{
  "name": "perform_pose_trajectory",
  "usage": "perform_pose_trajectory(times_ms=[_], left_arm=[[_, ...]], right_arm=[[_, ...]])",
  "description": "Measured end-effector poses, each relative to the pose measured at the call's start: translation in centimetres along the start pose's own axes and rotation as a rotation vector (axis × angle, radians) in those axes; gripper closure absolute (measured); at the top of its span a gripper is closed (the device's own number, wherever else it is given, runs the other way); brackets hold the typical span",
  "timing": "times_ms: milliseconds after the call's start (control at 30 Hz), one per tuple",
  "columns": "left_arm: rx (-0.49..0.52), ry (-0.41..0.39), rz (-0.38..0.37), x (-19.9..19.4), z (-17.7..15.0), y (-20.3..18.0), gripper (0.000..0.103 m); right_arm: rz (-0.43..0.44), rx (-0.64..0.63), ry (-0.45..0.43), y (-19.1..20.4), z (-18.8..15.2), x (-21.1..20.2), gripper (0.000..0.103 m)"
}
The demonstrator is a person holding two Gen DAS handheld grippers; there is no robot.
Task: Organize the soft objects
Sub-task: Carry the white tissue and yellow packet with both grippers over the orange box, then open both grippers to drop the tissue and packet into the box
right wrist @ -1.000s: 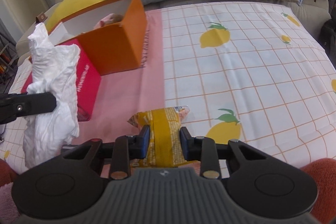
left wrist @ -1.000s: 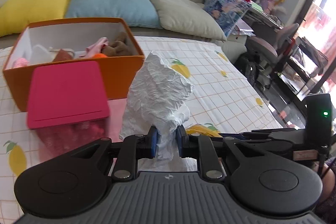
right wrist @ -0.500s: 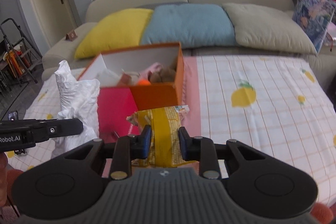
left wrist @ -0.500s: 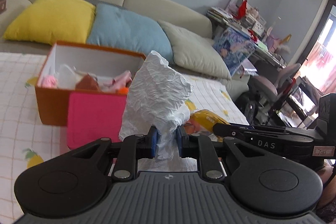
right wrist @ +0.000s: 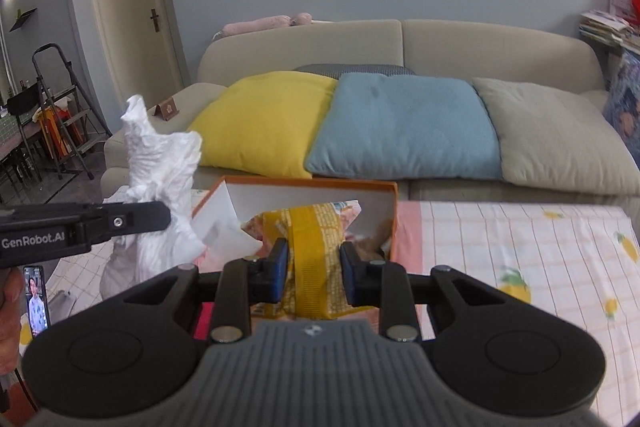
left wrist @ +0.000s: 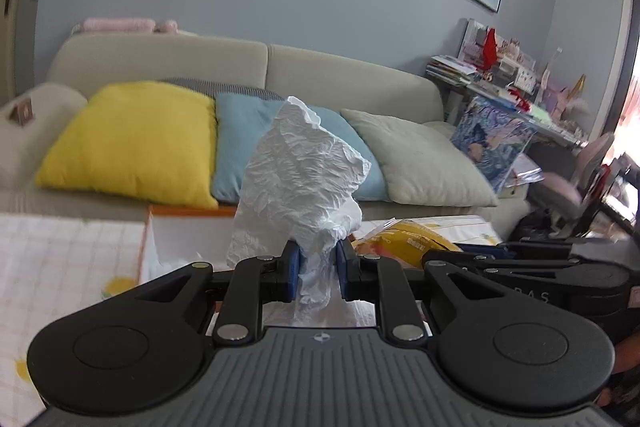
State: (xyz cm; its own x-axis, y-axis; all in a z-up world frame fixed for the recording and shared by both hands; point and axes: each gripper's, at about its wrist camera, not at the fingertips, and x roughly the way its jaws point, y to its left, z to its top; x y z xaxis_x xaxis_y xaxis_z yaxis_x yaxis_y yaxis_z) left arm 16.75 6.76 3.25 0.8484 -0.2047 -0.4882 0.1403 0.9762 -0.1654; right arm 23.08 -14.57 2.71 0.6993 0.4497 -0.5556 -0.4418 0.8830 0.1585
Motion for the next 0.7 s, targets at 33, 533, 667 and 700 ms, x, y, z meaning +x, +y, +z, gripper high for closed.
perform_pose_trajectory(times_ms=[33, 533, 667, 700], left_arm=[[0.031, 0.001, 0.031, 0.6, 0.3, -0.1, 0.082], [0.293, 0.211, 0.277, 11.8, -1.3, 2.4, 0.082], [0.334, 0.283, 0.3, 13.9, -2.5, 3.1, 0.082], [0.338, 0.301, 0.297, 14.3, -2.9, 3.2, 0.082]], right_arm=[[0.002, -0.005, 0.0, 0.1, 0.5, 0.9, 0.077], [-0.121, -0.137, 0.152, 1.1, 0.7, 15.1, 0.077], [-0.158, -0.162, 0.197, 0.9, -0.4, 17.3, 0.077], [-0.164, -0.169, 0.204, 0.9, -0.7, 17.6, 0.077]])
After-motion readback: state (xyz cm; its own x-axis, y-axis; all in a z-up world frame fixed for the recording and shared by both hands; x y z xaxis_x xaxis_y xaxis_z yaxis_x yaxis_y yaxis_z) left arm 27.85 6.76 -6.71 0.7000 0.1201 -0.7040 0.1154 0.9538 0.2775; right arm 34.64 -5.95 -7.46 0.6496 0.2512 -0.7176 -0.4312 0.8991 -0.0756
